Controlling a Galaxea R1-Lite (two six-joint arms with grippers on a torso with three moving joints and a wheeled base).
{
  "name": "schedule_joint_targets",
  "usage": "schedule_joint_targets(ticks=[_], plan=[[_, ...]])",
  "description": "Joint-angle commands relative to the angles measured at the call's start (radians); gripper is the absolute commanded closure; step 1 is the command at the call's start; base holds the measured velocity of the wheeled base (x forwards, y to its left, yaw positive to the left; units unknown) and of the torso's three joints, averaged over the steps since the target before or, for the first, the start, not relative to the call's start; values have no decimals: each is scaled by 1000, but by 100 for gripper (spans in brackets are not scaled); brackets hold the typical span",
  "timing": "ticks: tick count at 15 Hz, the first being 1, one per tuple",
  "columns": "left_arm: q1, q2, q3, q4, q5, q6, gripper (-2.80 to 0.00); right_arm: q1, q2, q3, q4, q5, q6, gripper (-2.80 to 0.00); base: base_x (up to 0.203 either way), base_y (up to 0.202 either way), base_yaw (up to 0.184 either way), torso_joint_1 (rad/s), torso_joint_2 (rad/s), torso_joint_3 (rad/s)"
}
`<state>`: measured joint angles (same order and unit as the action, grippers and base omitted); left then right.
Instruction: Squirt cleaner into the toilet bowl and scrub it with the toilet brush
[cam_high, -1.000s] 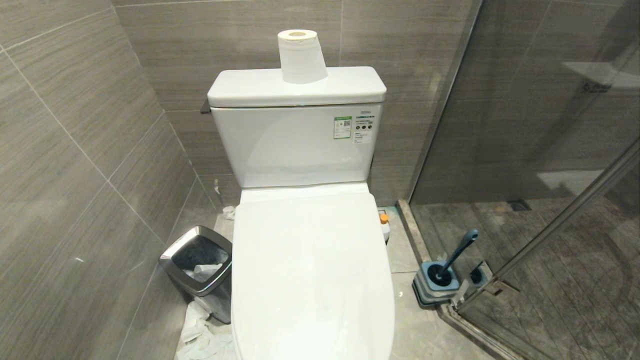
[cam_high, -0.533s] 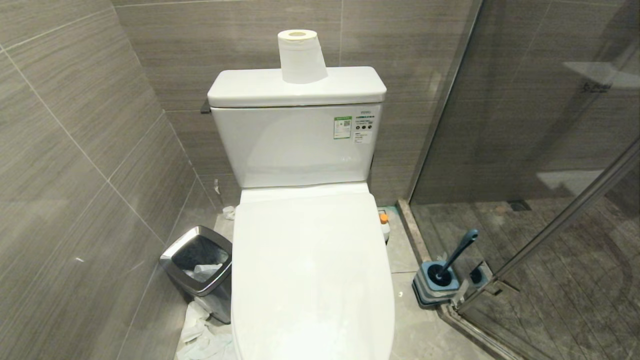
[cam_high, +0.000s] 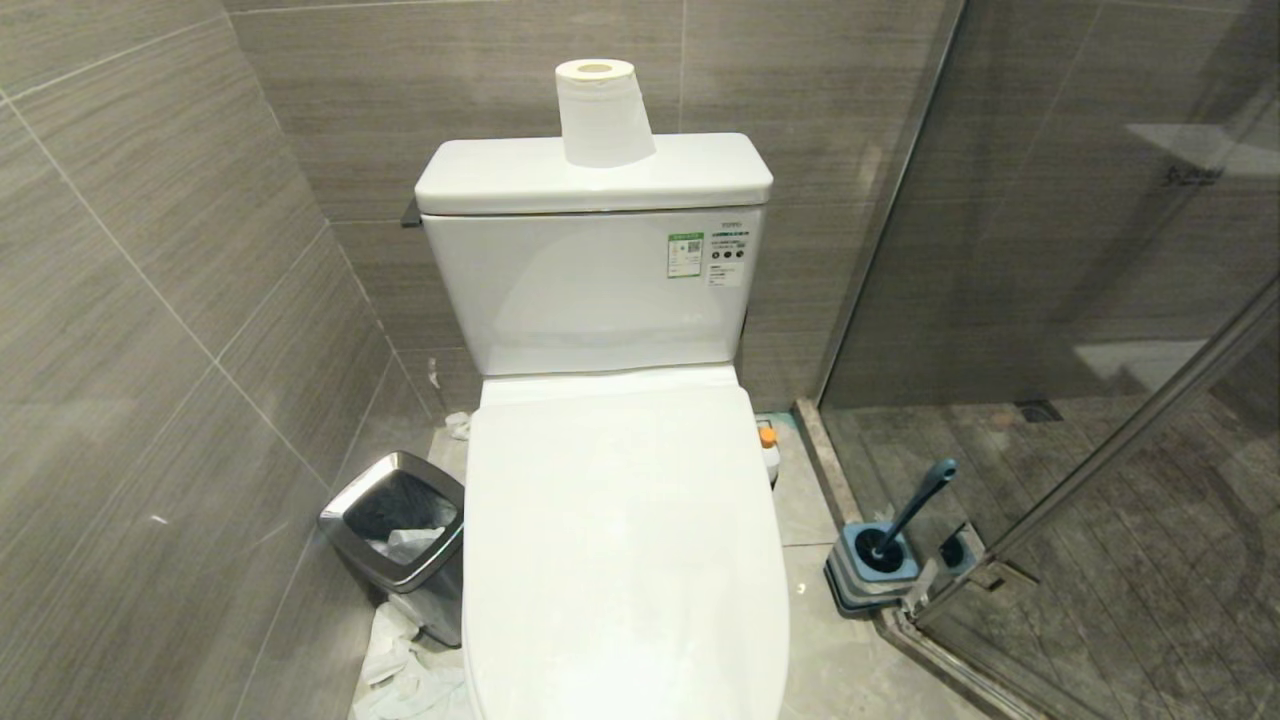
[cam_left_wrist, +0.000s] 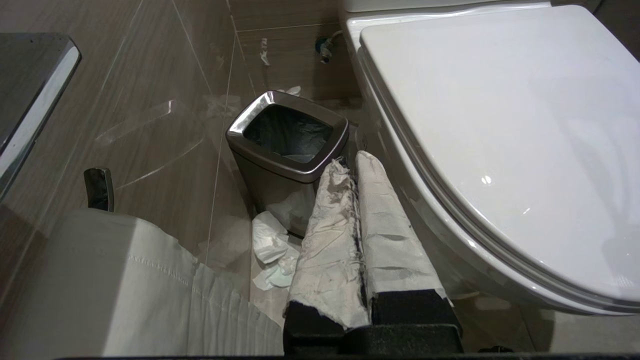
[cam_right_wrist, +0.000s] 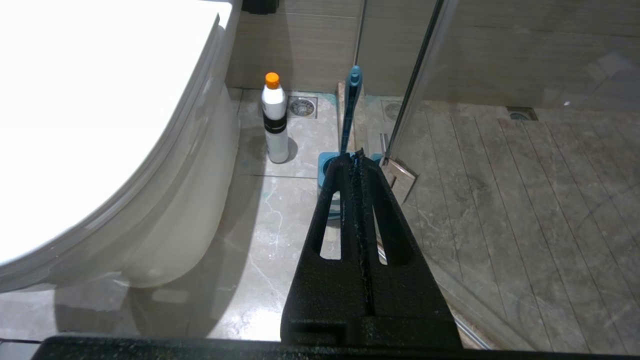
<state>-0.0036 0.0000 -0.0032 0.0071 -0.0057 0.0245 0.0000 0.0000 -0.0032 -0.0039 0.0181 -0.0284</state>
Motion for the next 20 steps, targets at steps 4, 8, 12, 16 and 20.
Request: schedule_joint_targets(ticks=[4, 8, 12, 16, 20], plan=[[-1, 2, 0, 1, 0, 0, 0, 0, 2, 0, -1, 0, -1, 0, 0, 0, 0, 0, 0, 0], [-1, 2, -1, 2, 0, 0, 0, 0, 2, 0, -1, 0, -1, 0, 0, 0, 0, 0, 0, 0], [-1, 2, -1, 5, 0, 2, 0, 0, 2, 0, -1, 0, -1, 0, 0, 0, 0, 0, 0, 0], [-1, 2, -1, 4, 0, 0, 0, 0, 2, 0, -1, 0, -1, 0, 0, 0, 0, 0, 0, 0], [-1, 0, 0, 1, -2, 0, 0, 0, 2, 0, -1, 0, -1, 0, 0, 0, 0, 0, 0, 0]])
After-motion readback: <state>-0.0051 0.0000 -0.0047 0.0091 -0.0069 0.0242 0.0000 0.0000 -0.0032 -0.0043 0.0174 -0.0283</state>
